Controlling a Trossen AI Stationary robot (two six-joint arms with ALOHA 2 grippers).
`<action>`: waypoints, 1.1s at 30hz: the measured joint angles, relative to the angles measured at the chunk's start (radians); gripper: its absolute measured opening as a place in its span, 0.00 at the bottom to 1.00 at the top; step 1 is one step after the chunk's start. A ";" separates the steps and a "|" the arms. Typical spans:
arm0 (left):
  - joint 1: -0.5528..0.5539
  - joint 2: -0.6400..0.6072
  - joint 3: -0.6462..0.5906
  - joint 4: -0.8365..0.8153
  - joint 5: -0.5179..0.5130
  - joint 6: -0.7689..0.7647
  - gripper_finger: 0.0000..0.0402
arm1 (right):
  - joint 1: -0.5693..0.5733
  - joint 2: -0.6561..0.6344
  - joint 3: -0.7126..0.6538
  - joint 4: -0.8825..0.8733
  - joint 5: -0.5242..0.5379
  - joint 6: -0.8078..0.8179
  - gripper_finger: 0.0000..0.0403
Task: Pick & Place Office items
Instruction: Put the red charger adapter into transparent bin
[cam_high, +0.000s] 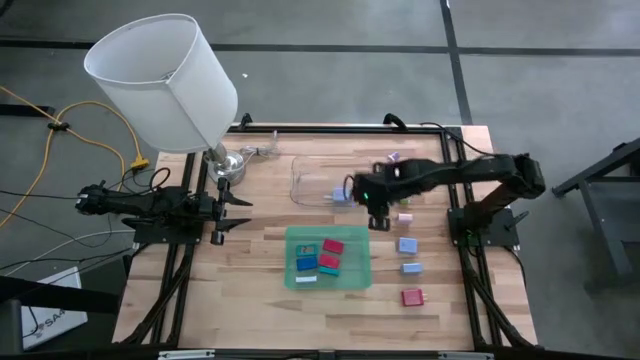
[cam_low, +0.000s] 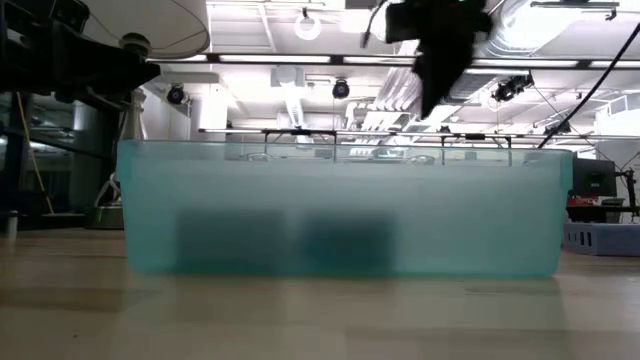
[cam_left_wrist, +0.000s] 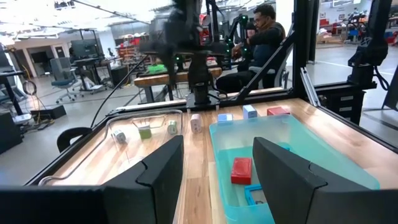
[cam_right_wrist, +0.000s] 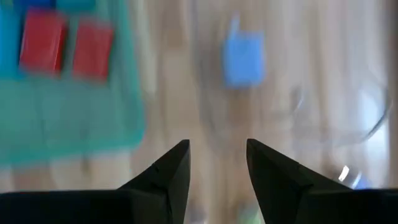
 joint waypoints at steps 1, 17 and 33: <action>0.000 0.000 0.000 0.000 0.000 0.000 0.46 | 0.024 -0.004 -0.012 -0.006 0.019 0.021 0.36; 0.000 0.006 0.000 0.011 0.000 0.000 0.46 | 0.379 -0.126 -0.231 0.000 -0.037 0.443 0.36; 0.000 0.006 0.000 0.011 0.000 0.000 0.46 | 0.770 -0.124 -0.315 0.158 -0.007 0.800 0.36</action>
